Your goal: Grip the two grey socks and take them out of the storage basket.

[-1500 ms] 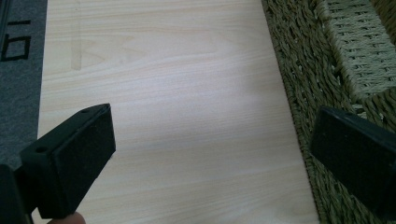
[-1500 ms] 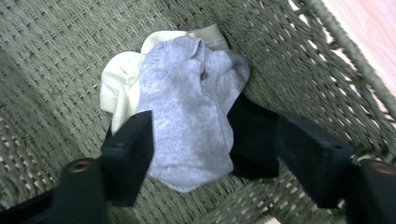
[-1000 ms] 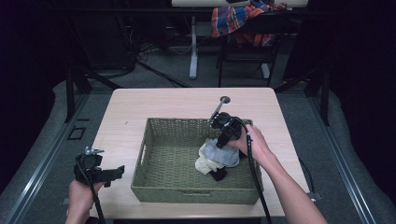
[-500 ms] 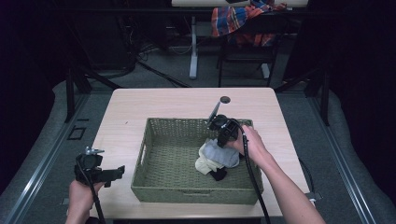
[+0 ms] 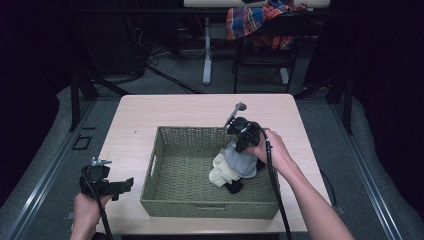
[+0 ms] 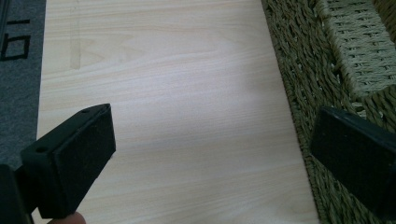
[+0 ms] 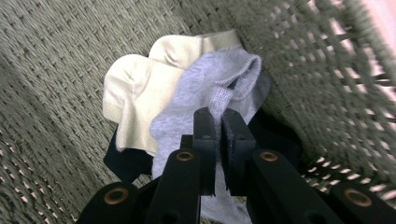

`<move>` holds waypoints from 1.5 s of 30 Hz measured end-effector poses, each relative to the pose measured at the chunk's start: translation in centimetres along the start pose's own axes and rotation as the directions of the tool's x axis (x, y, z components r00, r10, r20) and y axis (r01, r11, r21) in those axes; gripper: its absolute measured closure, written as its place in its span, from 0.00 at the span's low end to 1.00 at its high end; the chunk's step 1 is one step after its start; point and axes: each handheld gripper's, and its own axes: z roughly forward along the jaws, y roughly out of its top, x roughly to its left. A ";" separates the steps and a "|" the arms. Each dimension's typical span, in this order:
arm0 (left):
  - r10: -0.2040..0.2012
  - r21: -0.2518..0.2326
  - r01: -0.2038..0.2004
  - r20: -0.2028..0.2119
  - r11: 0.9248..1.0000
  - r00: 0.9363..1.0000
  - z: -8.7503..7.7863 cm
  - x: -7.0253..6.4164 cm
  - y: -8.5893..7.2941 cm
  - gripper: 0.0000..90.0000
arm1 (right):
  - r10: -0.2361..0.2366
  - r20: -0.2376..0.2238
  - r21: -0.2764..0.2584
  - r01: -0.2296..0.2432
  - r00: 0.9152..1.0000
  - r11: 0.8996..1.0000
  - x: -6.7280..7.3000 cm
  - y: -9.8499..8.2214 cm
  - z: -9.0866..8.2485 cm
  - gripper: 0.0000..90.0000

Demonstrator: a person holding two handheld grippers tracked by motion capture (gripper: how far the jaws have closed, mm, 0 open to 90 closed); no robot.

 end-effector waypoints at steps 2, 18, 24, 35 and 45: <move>0.003 0.000 -0.003 0.000 1.000 1.000 0.0 0.0 0.0 0.01 | -0.004 0.003 -0.003 0.004 1.000 1.000 0.0 0.0 -0.2 0.95; 0.004 0.000 -0.004 0.003 1.000 1.000 0.0 0.0 0.0 0.01 | -0.001 -0.013 -0.032 0.001 1.000 0.999 -0.4 -0.2 -3.1 0.95; 0.003 0.000 -0.003 0.003 1.000 1.000 0.0 0.0 0.0 0.01 | 0.011 -0.009 -0.047 -0.011 1.000 0.999 -0.8 -0.3 -4.2 0.95; 0.004 0.001 -0.004 0.004 1.000 1.000 0.0 0.0 0.0 0.01 | 0.011 -0.006 -0.050 -0.012 1.000 0.999 -1.0 -0.3 -5.2 0.95; 0.005 0.001 -0.005 0.004 1.000 1.000 0.0 0.0 0.0 0.01 | 0.019 -0.005 -0.056 -0.019 1.000 0.998 -1.2 -0.1 -6.4 0.95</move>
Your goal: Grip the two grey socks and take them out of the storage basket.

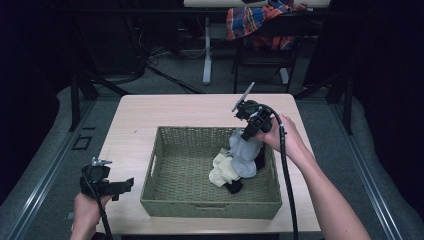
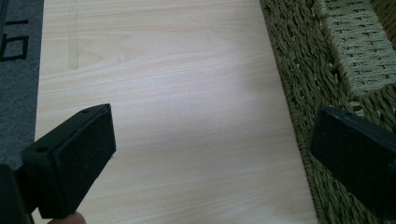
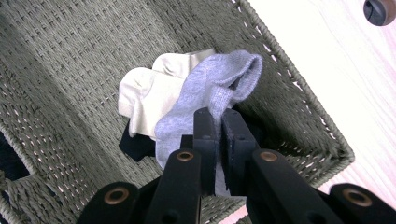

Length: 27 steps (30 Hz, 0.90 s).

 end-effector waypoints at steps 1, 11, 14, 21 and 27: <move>0.000 0.000 0.000 0.000 1.000 1.000 0.0 0.0 0.0 0.01 | 0.000 0.000 0.000 0.000 1.000 1.000 0.0 0.0 0.0 0.95; 0.000 0.000 0.000 -0.001 1.000 1.000 0.0 0.0 0.0 0.01 | 0.001 0.013 -0.011 0.000 1.000 1.000 -0.2 0.2 -1.5 0.95; 0.000 0.000 0.000 0.000 1.000 1.000 0.0 0.0 0.0 0.01 | 0.010 0.014 -0.018 -0.010 1.000 1.000 -0.3 0.1 -1.8 0.95; 0.000 0.000 0.000 0.000 1.000 1.000 0.0 0.0 0.0 0.01 | 0.014 0.032 -0.017 -0.013 0.999 1.000 -0.9 -0.2 -2.8 0.95; -0.001 0.000 0.001 0.000 1.000 1.000 0.0 0.0 0.0 0.01 | 0.029 0.044 -0.018 -0.028 0.999 0.999 -1.5 -0.8 -3.4 0.95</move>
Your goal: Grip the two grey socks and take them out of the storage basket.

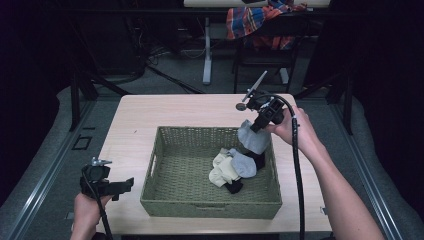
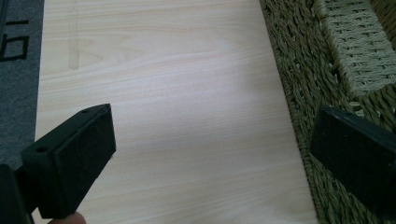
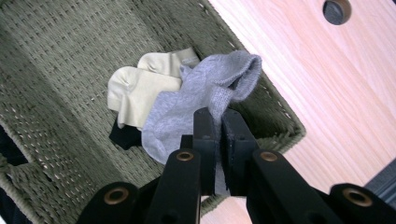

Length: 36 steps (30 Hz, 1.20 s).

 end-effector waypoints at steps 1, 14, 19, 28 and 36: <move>0.000 0.001 0.000 0.000 1.000 1.000 0.0 0.0 0.0 0.01 | 0.004 0.003 -0.001 -0.003 1.000 1.000 -0.1 -0.1 -0.1 0.95; -0.001 -0.002 0.001 -0.001 1.000 1.000 0.0 0.0 0.0 0.01 | 0.044 0.030 -0.011 -0.044 0.999 0.999 -1.7 -1.7 -1.7 0.95; -0.001 -0.001 0.001 0.000 1.000 1.000 0.0 0.0 0.0 0.01 | 0.080 0.037 -0.028 -0.079 0.996 0.996 -2.6 -2.8 -2.5 0.95; 0.000 -0.002 0.000 -0.001 1.000 1.000 0.0 0.0 0.0 0.01 | 0.121 0.055 -0.034 -0.119 0.991 0.992 -3.8 -4.4 -3.1 0.95; -0.002 -0.004 0.002 -0.002 1.000 1.000 0.0 0.0 0.0 0.01 | 0.151 0.082 -0.020 -0.150 0.985 0.989 -5.0 -5.8 -3.5 0.95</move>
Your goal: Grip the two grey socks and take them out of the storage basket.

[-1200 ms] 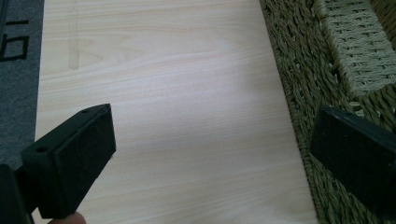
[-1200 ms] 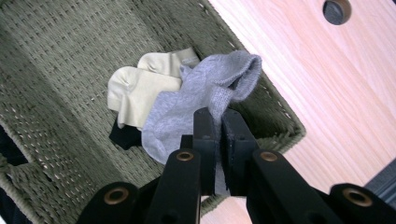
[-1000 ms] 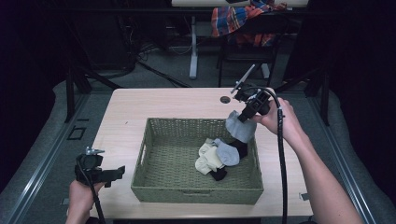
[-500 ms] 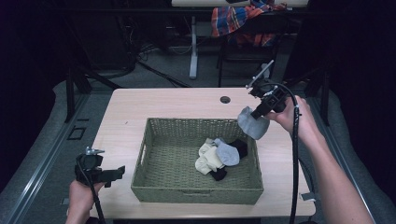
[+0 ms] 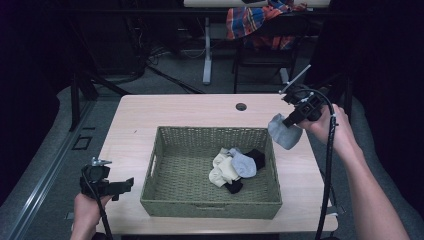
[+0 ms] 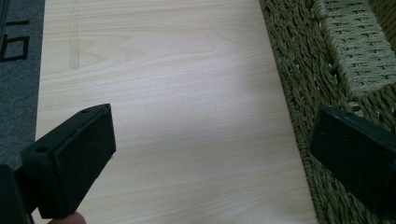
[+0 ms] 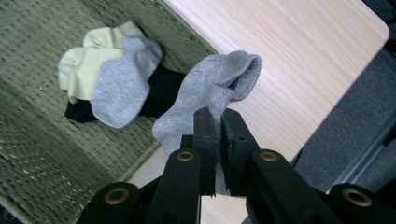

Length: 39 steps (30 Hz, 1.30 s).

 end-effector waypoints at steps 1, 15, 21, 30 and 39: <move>0.000 0.000 0.000 0.000 1.000 1.000 0.0 0.0 0.0 0.01 | 0.000 0.000 0.000 0.000 1.000 1.000 0.0 0.0 0.0 0.95; -0.003 0.001 0.003 -0.003 1.000 1.000 0.0 0.0 0.0 0.01 | 0.095 0.051 0.020 -0.096 0.994 0.995 -2.9 -3.5 1.3 0.95; -0.005 0.002 0.005 -0.005 1.000 1.000 0.0 0.0 0.0 0.01 | 0.133 0.069 0.032 -0.135 0.989 0.990 -3.7 -5.0 2.9 0.95; -0.004 0.006 0.004 -0.004 1.000 1.000 0.0 0.1 0.0 0.01 | 0.171 0.066 0.034 -0.174 0.983 0.984 -3.9 -6.6 5.8 0.95; -0.003 0.003 0.003 -0.006 1.000 1.000 0.0 0.1 0.0 0.01 | 0.191 0.053 0.087 -0.196 0.980 0.977 -4.0 -7.6 9.4 0.95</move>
